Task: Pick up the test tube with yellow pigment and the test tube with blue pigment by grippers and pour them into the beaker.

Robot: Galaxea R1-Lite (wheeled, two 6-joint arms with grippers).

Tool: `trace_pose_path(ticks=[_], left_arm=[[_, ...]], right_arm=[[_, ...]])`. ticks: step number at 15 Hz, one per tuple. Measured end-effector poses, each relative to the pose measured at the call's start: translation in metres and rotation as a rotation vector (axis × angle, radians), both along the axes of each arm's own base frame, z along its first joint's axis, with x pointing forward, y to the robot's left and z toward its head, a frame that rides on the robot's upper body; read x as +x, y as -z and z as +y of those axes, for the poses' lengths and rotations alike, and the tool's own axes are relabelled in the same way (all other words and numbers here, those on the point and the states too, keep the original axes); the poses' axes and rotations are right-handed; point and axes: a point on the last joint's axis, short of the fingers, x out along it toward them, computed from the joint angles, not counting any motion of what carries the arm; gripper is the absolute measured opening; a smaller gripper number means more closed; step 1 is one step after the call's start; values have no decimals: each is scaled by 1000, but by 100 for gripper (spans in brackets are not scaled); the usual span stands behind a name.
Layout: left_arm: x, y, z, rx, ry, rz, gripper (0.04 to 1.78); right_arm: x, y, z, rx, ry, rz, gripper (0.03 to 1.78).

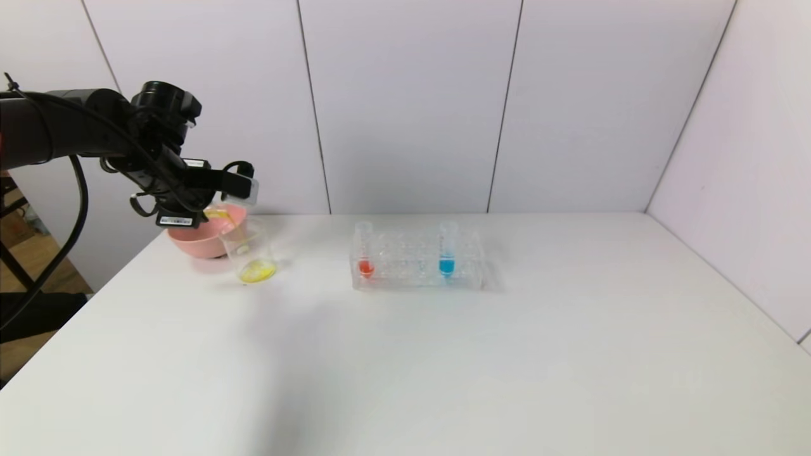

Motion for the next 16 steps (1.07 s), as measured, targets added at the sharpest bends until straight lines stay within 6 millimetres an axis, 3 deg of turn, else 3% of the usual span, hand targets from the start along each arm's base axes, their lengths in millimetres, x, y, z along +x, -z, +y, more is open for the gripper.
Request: trace_pose_path(ticks=[16], left_arm=[[2, 0, -9, 100, 17, -4, 43]], right_arm=[[0, 0, 0, 0, 0, 0, 171]])
